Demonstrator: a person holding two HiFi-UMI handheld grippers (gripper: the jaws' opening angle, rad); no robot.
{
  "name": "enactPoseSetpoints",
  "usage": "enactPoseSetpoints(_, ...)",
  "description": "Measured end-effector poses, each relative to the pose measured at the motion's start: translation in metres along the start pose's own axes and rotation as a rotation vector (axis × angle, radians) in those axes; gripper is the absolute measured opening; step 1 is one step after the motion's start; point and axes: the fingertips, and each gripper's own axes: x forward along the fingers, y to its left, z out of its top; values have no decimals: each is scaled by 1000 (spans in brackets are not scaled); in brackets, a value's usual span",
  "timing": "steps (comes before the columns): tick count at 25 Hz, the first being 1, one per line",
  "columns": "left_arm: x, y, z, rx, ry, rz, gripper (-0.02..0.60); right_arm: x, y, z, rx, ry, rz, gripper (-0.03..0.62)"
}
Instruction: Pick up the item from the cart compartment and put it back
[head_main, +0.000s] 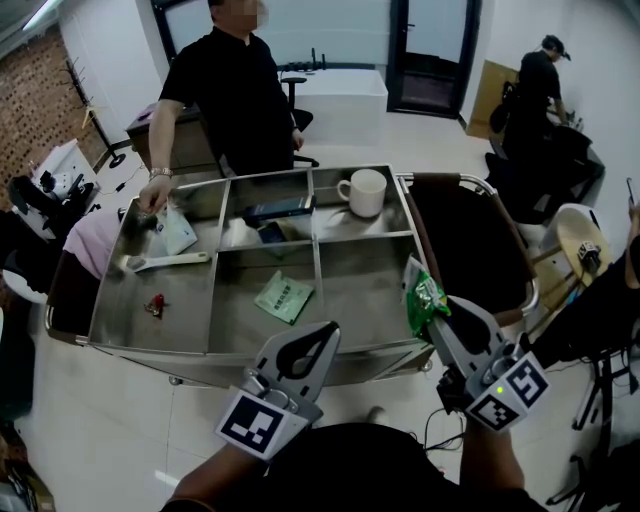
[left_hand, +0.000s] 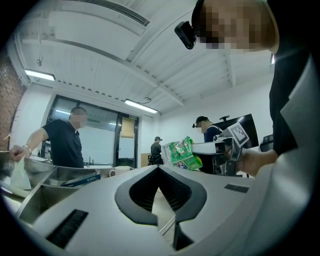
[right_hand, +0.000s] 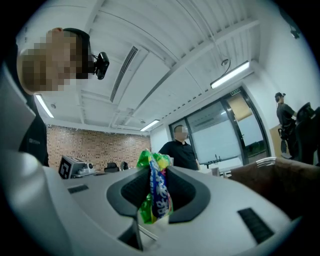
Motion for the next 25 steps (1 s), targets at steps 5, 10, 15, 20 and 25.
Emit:
enactPoseSetpoints(5, -2, 5, -6, -19, 7, 14, 0, 16, -4, -5, -23, 24, -3, 103)
enactPoseSetpoints(10, -3, 8, -3, -20, -1, 19, 0, 31, -10, -7, -49, 43, -9, 103)
enactPoseSetpoints(15, -5, 11, -6, -35, -2, 27, 0, 48, -14, -13, -88, 75, -14, 103)
enactPoseSetpoints(20, -5, 11, -7, -31, -5, 26, 0, 64, -20, -16, -168, 113, -33, 103)
enactPoseSetpoints(25, -6, 12, -8, -35, 0, 31, 0, 78, -22, -21, -249, 162, -42, 103)
